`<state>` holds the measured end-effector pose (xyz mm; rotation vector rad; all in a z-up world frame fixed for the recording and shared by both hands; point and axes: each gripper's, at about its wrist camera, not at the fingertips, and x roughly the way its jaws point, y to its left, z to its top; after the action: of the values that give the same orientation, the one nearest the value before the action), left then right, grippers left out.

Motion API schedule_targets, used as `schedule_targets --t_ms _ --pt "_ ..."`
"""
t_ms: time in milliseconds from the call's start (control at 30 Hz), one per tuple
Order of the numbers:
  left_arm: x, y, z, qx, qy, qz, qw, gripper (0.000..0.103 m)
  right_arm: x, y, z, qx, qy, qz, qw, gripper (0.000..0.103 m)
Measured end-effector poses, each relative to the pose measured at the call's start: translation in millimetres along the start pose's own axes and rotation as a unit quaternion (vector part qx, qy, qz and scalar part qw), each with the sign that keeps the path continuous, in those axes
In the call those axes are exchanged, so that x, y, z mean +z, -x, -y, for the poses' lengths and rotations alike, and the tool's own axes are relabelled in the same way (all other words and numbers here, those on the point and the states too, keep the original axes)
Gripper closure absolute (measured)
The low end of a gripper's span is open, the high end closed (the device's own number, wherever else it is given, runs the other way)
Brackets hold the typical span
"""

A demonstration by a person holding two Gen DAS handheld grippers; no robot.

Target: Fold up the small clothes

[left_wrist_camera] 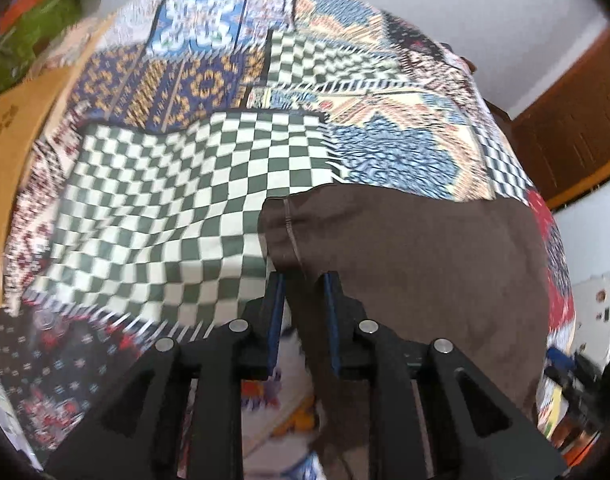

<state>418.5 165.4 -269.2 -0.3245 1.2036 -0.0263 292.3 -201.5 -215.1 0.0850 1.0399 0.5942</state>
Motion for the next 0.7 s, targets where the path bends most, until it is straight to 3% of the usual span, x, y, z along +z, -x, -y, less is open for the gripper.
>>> schedule_targets --t_ms 67,133,400,567,600,700 --pt "4 -8 -1 -0.013 0.004 0.001 0.9999 0.087 1 -1 0 0.002 0.003 0.0 1.0 0.074" --pt "5 -7 6 -0.015 -0.016 0.017 0.9996 0.103 2 -2 0 0.002 0.006 0.002 1.0 0.074" --pt "18 55 46 0.021 -0.093 0.121 0.9881 0.103 11 -2 4 0.008 0.011 0.018 1.0 0.074" --pt "39 70 53 0.04 -0.112 0.134 0.9838 0.103 12 -4 4 0.017 0.006 0.023 1.0 0.074" --pt "39 67 49 0.042 -0.105 0.13 0.9851 0.101 12 -5 5 0.019 0.004 0.021 1.0 0.074" --pt "34 49 31 0.043 -0.073 0.106 0.9908 0.072 8 -7 6 0.024 0.001 0.013 1.0 0.074"
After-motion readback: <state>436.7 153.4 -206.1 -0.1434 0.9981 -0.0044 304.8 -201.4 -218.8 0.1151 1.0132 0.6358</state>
